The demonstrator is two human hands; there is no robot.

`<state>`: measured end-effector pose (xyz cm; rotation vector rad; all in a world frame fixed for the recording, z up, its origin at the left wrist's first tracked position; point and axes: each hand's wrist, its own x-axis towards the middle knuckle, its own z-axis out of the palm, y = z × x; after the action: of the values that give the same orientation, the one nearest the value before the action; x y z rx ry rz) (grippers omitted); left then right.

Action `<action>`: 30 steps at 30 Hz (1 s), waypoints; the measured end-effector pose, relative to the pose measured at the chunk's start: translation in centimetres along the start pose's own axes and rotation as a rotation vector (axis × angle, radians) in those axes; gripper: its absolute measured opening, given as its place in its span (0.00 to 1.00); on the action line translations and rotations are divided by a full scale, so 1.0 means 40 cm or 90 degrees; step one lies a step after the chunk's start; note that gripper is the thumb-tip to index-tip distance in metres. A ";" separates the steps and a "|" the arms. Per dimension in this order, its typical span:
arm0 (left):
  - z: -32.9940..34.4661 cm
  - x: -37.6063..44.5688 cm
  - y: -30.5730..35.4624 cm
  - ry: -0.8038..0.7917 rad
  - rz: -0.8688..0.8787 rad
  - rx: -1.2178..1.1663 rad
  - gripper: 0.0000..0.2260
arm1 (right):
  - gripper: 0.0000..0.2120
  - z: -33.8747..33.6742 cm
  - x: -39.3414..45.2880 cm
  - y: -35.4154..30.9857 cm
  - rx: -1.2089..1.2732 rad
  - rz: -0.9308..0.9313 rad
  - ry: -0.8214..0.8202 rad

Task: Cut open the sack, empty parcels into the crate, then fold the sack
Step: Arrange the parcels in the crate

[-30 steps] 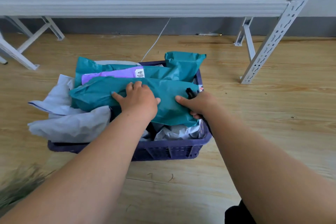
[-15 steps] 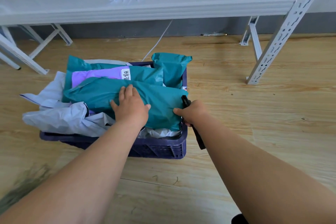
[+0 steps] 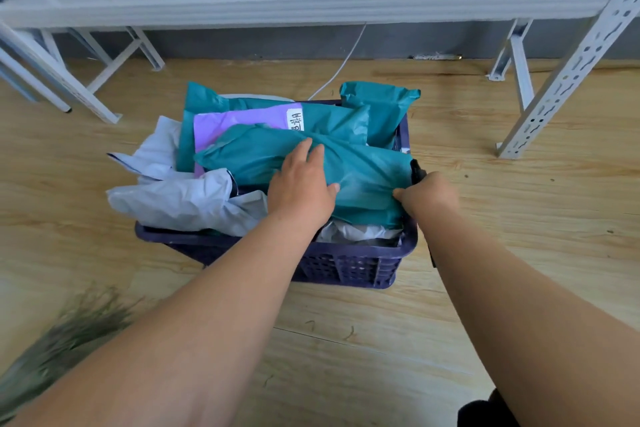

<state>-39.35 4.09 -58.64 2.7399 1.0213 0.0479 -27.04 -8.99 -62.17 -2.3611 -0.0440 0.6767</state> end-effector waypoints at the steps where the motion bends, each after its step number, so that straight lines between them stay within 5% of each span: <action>1: 0.000 -0.009 -0.012 0.046 0.010 -0.011 0.29 | 0.21 0.007 -0.019 -0.009 -0.008 -0.029 0.051; 5: 0.017 -0.070 -0.076 0.230 0.075 0.016 0.22 | 0.20 0.080 -0.138 -0.058 -0.041 -0.298 0.148; 10: -0.055 -0.104 -0.212 0.435 0.112 -0.142 0.13 | 0.15 0.199 -0.286 -0.136 -0.074 -0.570 0.071; 15: -0.144 -0.173 -0.437 0.515 -0.047 -0.176 0.14 | 0.12 0.326 -0.437 -0.235 -0.118 -0.747 -0.078; 18: -0.108 -0.241 -0.646 0.319 -0.260 -0.126 0.13 | 0.11 0.426 -0.503 -0.258 -0.207 -0.779 -0.210; 21: -0.033 -0.338 -0.821 -0.060 -0.426 -0.081 0.15 | 0.10 0.514 -0.535 -0.261 -0.284 -0.752 -0.300; 24: 0.039 -0.420 -0.897 -0.381 -0.416 -0.027 0.20 | 0.10 0.579 -0.542 -0.260 -0.380 -0.724 -0.353; 27: 0.113 -0.465 -0.921 -0.510 -0.395 -0.113 0.22 | 0.09 0.619 -0.539 -0.255 -0.448 -0.688 -0.387; 30: 0.189 -0.461 -0.941 -0.625 -0.333 0.034 0.24 | 0.08 0.647 -0.530 -0.252 -0.484 -0.665 -0.395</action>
<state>-76.76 18.34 -73.22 1.9628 1.3058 -1.2504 -56.39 9.98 -62.80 -2.1761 -1.9164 0.8690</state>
